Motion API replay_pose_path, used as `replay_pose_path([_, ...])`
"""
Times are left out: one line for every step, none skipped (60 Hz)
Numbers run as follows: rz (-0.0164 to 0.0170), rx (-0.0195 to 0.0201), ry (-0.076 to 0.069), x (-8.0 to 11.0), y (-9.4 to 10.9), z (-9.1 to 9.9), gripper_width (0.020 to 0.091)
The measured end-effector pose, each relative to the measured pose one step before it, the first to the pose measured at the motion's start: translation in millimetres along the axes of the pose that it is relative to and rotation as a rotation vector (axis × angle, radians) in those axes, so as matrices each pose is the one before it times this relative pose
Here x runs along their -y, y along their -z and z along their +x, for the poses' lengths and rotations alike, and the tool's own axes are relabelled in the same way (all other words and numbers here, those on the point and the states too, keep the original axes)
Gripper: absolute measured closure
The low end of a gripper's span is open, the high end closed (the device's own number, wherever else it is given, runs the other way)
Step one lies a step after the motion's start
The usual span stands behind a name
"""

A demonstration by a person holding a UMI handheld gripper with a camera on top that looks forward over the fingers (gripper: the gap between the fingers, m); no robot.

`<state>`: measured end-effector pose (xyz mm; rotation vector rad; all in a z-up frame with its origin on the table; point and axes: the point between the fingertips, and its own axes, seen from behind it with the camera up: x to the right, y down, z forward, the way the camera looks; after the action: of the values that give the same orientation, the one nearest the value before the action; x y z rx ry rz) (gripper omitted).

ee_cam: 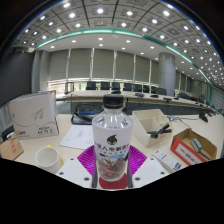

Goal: Pour water

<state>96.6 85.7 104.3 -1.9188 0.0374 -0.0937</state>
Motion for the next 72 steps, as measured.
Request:
replay_pose_path([-0.00134,0.00471,-0.0042,-2.58,0.07,0.53,0.0706])
replay_pose_path([-0.00597,0.00536,-0.0022,-5.53,-1.25,0.73,0.0705])
replay_pose_path([-0.00472,0.00660,-0.0050,-4.16,-1.36,0.32,0.0705])
replay_pose_path([-0.00527,0.00416,-0.0048,-4.21,-1.48,0.83,0.0706])
replay_pose_path([-0.00511,0.00086,-0.0034,-4.10,-1.26,1.13,0.0705])
replay_pose_path([-0.00552,-0.00022,-0.0019,-4.00,-1.42,1.32,0.0706])
replay_pose_path([-0.00589,0.00046,-0.0014,-3.96,-1.15,0.95,0.0703])
replay_pose_path([-0.00430,0.00072,-0.0015,-3.61,-1.07,0.81,0.0702])
replay_pose_path([-0.00112,-0.00012,-0.0011,-2.02,-2.63,1.49,0.0703])
replay_pose_path([-0.00051,-0.00093,-0.0010,-3.27,-0.15,1.39,0.0704])
replay_pose_path([-0.00366,-0.00039,-0.0006,-3.68,-0.46,-0.27,0.0704])
replay_pose_path([-0.00656,0.00059,-0.0010,-4.08,-0.05,1.02,0.0703])
replay_pose_path([-0.00686,-0.00048,-0.0012,-3.87,-0.38,1.04,0.0703])
replay_pose_path([0.01121,0.00009,-0.0018,-1.01,1.13,1.09,0.0697])
replay_pose_path([0.01657,0.00084,-0.0030,1.83,0.57,0.88,0.0694])
replay_pose_path([-0.00029,-0.00253,-0.0022,-1.70,0.36,0.75,0.0694])
replay_pose_path([0.00214,-0.00028,-0.0018,-0.46,0.90,0.63,0.0693])
replay_pose_path([0.00562,0.00147,-0.0016,0.45,0.51,-0.27,0.0690])
replay_pose_path([0.00087,0.00027,0.0010,-0.58,0.34,-0.07,0.0684])
replay_pose_path([0.00074,0.00115,0.0019,0.98,-1.61,0.42,0.0664])
replay_pose_path([0.00230,0.00045,0.0024,-0.42,-0.26,-0.50,0.0652])
replay_pose_path([0.00265,0.00005,0.0036,-0.38,0.50,-0.42,0.0634])
replay_pose_path([0.00159,-0.00015,0.0033,-0.16,0.36,-0.61,0.0616])
replay_pose_path([0.00109,0.00057,0.0028,-0.24,0.07,-0.39,0.0601])
replay_pose_path([-0.00035,0.00087,0.0023,-0.21,0.18,-0.47,0.0585])
replay_pose_path([-0.00113,0.00140,0.0021,-0.23,0.19,-0.49,0.0573])
replay_pose_path([-0.00319,0.00032,0.0009,-0.30,0.00,0.03,0.0558])
replay_pose_path([-0.00931,0.00088,-0.0015,-1.45,0.06,0.02,0.0540])
replay_pose_path([-0.01616,0.00170,-0.0044,-2.71,0.04,-0.48,0.0512])
replay_pose_path([-0.01834,0.00744,-0.0072,-2.19,2.17,-1.67,0.0470])
replay_pose_path([-0.01624,0.00836,-0.0077,-2.70,0.30,-1.37,0.0418])
replay_pose_path([-0.01599,0.00864,-0.0103,-2.50,0.90,-2.10,0.0348])
replay_pose_path([-0.01330,0.00572,-0.0114,-1.64,0.90,-1.35,0.0273])
replay_pose_path([-0.01019,0.00455,-0.0112,-0.76,1.29,-1.56,0.0228])
replay_pose_path([-0.00758,0.00321,-0.0110,-0.32,2.00,-1.26,0.0247])
replay_pose_path([-0.00474,0.00029,-0.0072,0.53,2.74,-0.90,0.0257])
replay_pose_path([-0.00291,-0.00167,-0.0052,1.12,3.07,-0.43,0.0257])
replay_pose_path([-0.00190,-0.00328,-0.0027,1.58,3.27,-0.20,0.0249])
replay_pose_path([-0.00382,-0.00382,-0.0009,0.91,2.13,-0.47,0.0239])
replay_pose_path([-0.00205,-0.00504,0.0008,2.31,5.30,-0.76,0.0242])
replay_pose_path([-0.00244,-0.00559,0.0033,1.78,4.49,-0.82,0.0244])
replay_pose_path([-0.00285,-0.00409,0.0045,1.66,5.06,-1.19,0.0244])
replay_pose_path([-0.00219,-0.00478,0.0054,1.89,5.30,-0.95,0.0244])
replay_pose_path([-0.00148,-0.00499,0.0049,2.14,5.74,-1.13,0.0243])
replay_pose_path([-0.00120,-0.00536,0.0052,2.51,5.86,-0.91,0.0241])
replay_pose_path([-0.00120,-0.00516,0.0054,2.33,6.33,-1.37,0.0242])
replay_pose_path([-0.00256,-0.00370,0.0055,2.66,6.02,-0.48,0.0242])
replay_pose_path([-0.00508,-0.00583,0.0058,1.00,6.60,-1.82,0.0244])
replay_pose_path([-0.00452,-0.00611,0.0030,1.46,6.91,-1.80,0.0245])
replay_pose_path([-0.00730,-0.00719,0.0027,0.79,7.47,-1.66,0.0244])
replay_pose_path([-0.00936,-0.00709,0.0020,0.27,8.34,-1.64,0.0245])
replay_pose_path([-0.01066,-0.00633,0.0010,-0.18,8.68,-2.00,0.0246])
replay_pose_path([-0.01161,-0.00565,-0.0002,-0.61,9.30,-1.98,0.0244])
replay_pose_path([-0.01080,-0.00457,-0.0013,-0.52,9.43,-2.38,0.0244])
replay_pose_path([-0.01047,-0.00303,-0.0010,-0.59,10.79,-2.80,0.0244])
replay_pose_path([-0.00887,-0.00199,-0.0009,-1.57,10.47,-3.99,0.0244])
replay_pose_path([-0.00997,-0.00192,-0.0030,-0.82,10.09,-2.69,0.0244])
replay_pose_path([-0.00842,-0.00303,-0.0052,-0.90,11.04,-2.49,0.0244])
replay_pose_path([-0.00840,-0.00377,-0.0051,-1.36,10.56,-2.61,0.0244])
replay_pose_path([-0.00767,-0.00232,-0.0034,-1.40,10.83,-2.96,0.0244])
replay_pose_path([-0.00720,-0.00129,-0.0028,-1.74,10.72,-3.18,0.0244])
replay_pose_path([-0.00887,-0.00280,-0.0022,-2.27,10.15,-3.22,0.0245])
replay_pose_path([-0.00747,-0.00293,-0.0026,-2.31,10.80,-2.72,0.0244])
replay_pose_path([-0.00751,-0.00282,-0.0018,-1.25,9.98,-4.15,0.0245])
replay_pose_path([-0.00410,-0.00118,-0.0004,-3.79,11.29,-1.76,0.0244])
replay_pose_path([-0.00668,-0.00266,-0.0001,-3.11,10.07,-2.13,0.0247])
replay_pose_path([-0.00750,-0.00375,-0.0001,-3.46,10.04,-2.20,0.0251])
replay_pose_path([-0.00686,-0.00273,0.0009,-3.18,9.63,-2.26,0.0248])
replay_pose_path([-0.00508,-0.00105,0.0022,-3.00,9.40,-2.80,0.0246])
replay_pose_path([-0.00331,-0.00004,0.0029,-2.81,9.22,-2.74,0.0248])
replay_pose_path([-0.00620,-0.00129,0.0030,-0.60,7.64,-3.54,0.0246])
replay_pose_path([-0.00003,-0.00007,0.0035,-4.16,9.50,-2.89,0.0244])
